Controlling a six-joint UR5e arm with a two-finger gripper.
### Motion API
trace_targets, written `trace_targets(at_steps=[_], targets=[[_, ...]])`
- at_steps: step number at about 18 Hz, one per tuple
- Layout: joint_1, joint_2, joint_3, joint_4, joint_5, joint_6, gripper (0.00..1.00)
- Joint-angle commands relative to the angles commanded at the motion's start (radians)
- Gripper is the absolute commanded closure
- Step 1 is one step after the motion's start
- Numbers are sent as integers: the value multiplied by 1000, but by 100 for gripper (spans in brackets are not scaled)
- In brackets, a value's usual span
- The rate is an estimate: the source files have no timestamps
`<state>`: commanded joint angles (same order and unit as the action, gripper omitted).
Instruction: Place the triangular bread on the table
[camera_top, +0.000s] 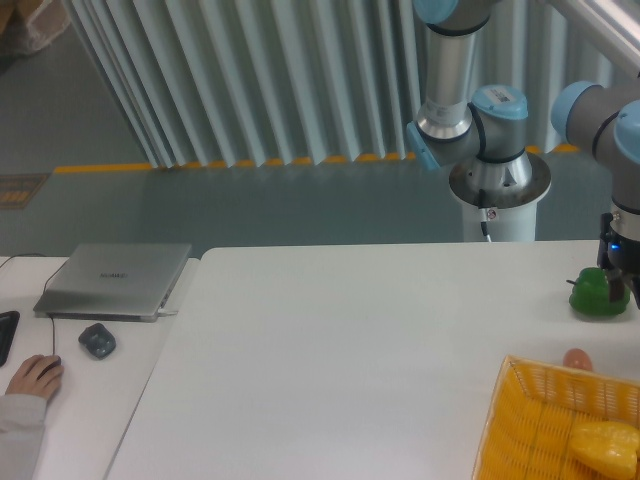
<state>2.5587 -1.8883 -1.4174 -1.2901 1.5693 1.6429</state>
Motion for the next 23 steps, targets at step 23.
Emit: trace_targets(at_steps=[23], targets=[[31, -118, 17, 360, -74, -317, 0]])
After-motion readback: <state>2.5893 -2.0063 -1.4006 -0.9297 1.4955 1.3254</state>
